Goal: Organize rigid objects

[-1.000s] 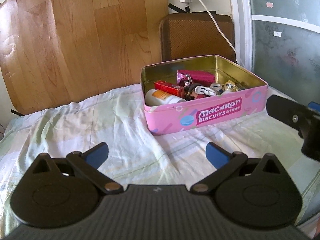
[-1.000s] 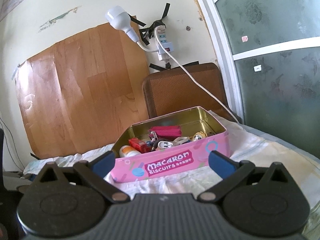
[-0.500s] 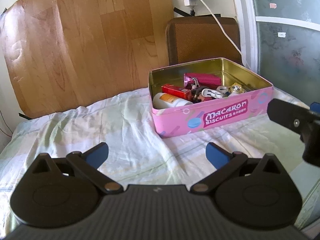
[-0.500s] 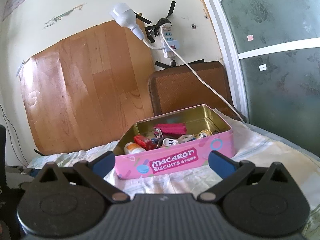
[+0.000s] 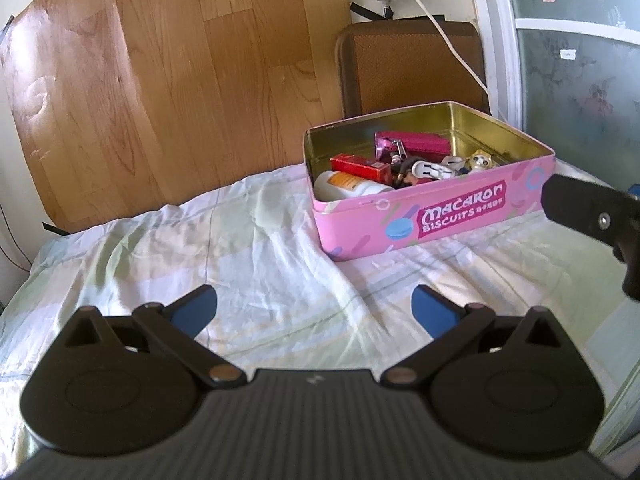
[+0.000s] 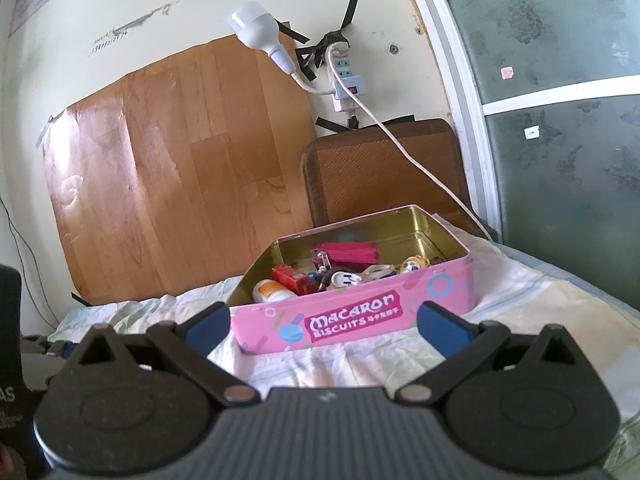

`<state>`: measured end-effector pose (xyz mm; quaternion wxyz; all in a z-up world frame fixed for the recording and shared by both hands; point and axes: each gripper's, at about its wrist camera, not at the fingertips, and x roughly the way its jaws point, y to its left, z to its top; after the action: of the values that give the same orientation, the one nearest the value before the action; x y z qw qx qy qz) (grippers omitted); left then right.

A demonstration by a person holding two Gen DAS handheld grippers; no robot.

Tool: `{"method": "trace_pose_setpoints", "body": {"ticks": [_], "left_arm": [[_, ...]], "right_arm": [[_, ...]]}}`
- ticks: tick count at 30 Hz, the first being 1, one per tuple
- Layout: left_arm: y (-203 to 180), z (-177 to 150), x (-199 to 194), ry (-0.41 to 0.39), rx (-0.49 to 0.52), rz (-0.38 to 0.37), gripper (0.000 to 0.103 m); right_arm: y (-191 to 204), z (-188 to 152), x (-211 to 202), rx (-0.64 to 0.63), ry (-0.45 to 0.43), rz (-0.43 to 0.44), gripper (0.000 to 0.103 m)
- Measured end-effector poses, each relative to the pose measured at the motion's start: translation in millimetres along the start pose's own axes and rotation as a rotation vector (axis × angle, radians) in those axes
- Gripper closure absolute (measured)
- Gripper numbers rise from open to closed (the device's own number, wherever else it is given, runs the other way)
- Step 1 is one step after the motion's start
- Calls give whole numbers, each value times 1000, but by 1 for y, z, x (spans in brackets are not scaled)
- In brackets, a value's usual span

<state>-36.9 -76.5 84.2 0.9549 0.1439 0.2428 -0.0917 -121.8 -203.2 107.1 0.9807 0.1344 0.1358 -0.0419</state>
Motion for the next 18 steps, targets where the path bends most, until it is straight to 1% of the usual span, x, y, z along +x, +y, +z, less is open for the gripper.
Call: {"method": "trace_pose_setpoints", "body": {"ticks": [18], "left_arm": [[-2,-3,2,22,16,9,0]], "right_arm": [[2,-3,0,6,7,6,0]]}}
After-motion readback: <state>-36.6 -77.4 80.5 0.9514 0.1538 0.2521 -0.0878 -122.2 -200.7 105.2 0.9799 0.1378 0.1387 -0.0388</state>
